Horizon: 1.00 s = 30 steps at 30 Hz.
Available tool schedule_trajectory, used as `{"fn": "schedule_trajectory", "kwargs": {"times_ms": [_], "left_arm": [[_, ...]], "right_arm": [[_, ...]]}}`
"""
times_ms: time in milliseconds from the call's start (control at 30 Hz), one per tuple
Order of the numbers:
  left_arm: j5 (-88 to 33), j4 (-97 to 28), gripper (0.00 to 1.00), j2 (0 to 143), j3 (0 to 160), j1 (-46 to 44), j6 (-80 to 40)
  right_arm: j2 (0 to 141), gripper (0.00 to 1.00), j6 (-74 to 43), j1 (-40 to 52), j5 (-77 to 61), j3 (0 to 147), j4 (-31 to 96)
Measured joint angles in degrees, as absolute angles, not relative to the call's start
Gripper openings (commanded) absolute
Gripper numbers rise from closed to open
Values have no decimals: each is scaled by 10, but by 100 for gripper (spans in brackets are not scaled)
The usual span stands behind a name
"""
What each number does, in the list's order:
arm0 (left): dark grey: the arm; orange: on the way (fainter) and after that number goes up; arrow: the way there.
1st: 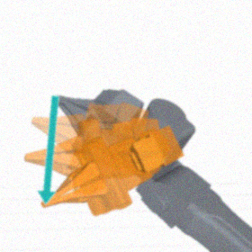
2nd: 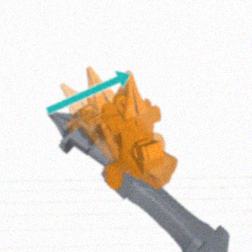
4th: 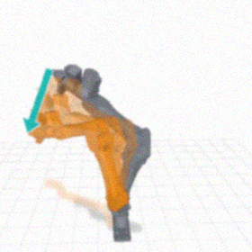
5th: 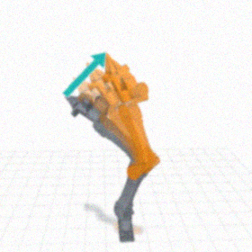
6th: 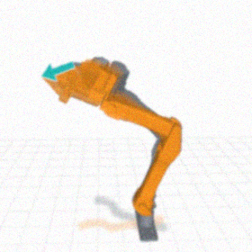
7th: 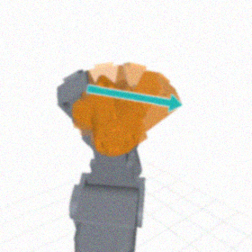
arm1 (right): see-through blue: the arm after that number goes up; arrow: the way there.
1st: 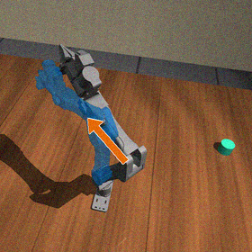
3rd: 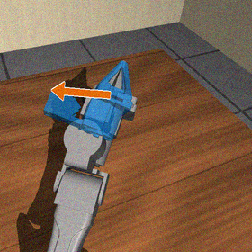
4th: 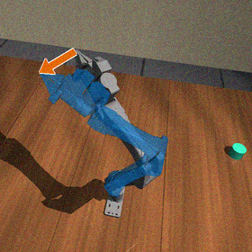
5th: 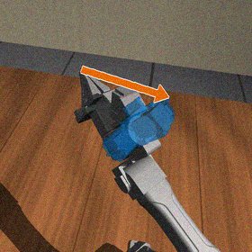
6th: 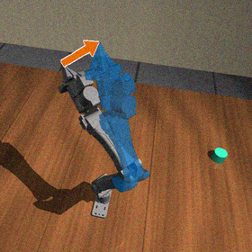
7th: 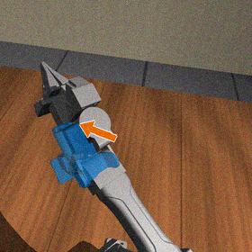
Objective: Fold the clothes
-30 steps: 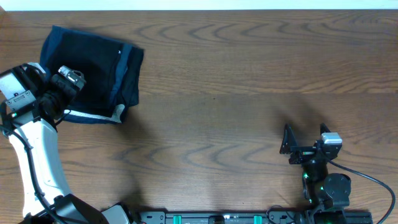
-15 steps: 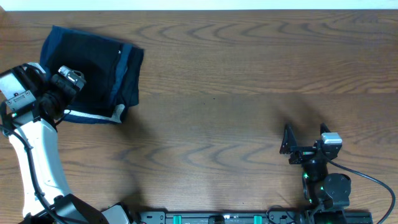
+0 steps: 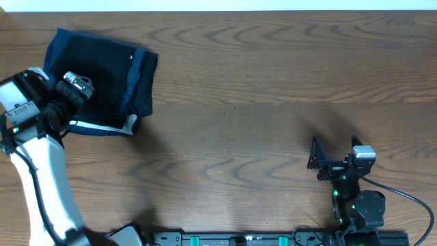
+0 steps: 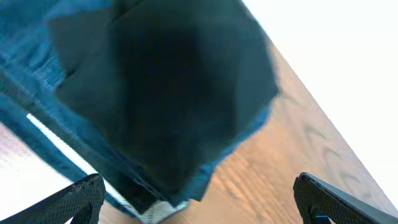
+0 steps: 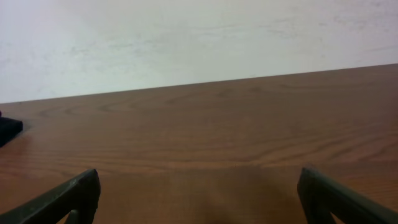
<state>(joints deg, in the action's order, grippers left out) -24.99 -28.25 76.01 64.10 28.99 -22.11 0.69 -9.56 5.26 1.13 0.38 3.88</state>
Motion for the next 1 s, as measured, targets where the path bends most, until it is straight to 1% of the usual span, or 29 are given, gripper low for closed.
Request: {"fn": "schedule_trajectory", "kwargs": {"times_ms": [133,267,400,500,667,833,1000], "left_arm": [[-249,-282,98,676,641,239,-221],[-249,-282,98,588,641,167,-221],[-249,-282,98,501,641,76,-221],[-251,-288,98,433,641,33,-221],[-251,-384,98,316,641,22,-221],[-248,-496,98,237,640,21,-221],[-248,-561,98,153,604,21,-221]], "right_arm": [[7,99,-96,53,11,4,39],[7,99,-96,53,11,4,39],[7,99,-96,53,11,4,39],[7,99,-96,53,11,4,39],[7,99,-95,53,12,4,39],[7,99,-95,53,13,4,39],[7,99,-95,53,13,4,39]]}}
